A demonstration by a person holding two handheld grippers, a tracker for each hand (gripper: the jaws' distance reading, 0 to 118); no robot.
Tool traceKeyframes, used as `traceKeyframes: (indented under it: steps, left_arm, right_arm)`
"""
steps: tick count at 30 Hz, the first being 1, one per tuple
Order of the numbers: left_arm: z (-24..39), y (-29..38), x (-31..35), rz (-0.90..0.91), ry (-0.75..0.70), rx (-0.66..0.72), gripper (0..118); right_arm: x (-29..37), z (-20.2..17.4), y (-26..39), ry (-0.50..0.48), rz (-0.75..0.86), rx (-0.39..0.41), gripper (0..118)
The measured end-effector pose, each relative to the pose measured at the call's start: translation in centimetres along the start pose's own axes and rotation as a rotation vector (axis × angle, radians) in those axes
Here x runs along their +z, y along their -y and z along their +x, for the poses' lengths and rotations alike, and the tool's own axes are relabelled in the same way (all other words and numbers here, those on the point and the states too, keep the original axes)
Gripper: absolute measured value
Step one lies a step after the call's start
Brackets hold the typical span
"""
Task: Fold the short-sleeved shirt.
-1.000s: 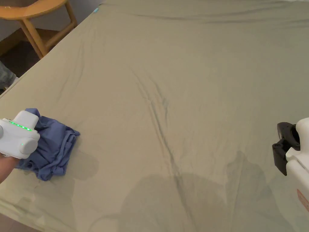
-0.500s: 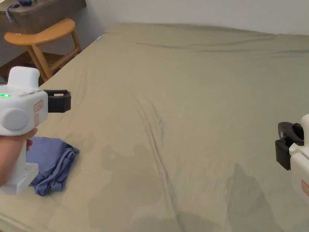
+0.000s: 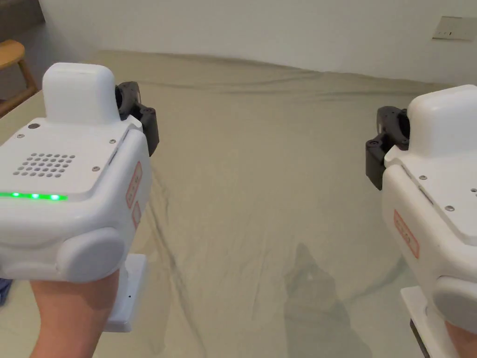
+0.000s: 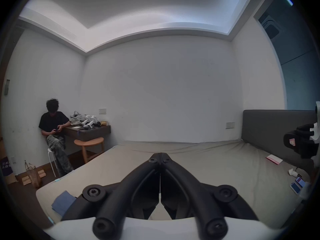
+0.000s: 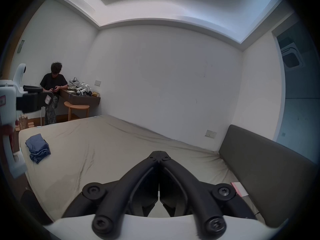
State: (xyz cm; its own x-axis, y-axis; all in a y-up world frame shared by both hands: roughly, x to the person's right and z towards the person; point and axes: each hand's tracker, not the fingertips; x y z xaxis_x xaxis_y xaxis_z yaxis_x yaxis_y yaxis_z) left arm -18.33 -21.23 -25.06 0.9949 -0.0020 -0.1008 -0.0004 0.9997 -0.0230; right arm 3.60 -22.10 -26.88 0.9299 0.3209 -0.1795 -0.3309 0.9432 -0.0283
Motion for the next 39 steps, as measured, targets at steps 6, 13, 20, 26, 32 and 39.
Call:
traceKeyframes:
  steps: [6,13,20,26,32,39]
  left_arm:
    - [6.9,2.4,1.9,0.045,0.044,-0.105,0]
    - [10.1,4.1,3.2,0.076,0.057,-0.205,0]
    - [10.2,2.8,3.6,0.09,0.062,-0.175,0]
    - [10.3,2.3,3.8,0.102,0.073,-0.168,0]
    - [10.5,2.3,3.9,0.102,0.078,-0.16,0]
    - [10.6,2.2,4.1,0.1,0.086,-0.159,0]
  right_arm:
    - [1.6,-0.5,2.4,0.012,-0.003,0.005,2]
    - [2.6,0.3,3.4,0.061,0.016,-0.039,2]
    - [2.9,0.4,3.2,0.061,0.037,-0.051,2]
    - [3.1,0.1,3.3,0.055,0.043,-0.047,2]
    - [3.2,0.3,3.2,0.06,0.049,-0.07,2]
    - [3.4,-0.1,3.1,0.059,0.061,-0.065,2]
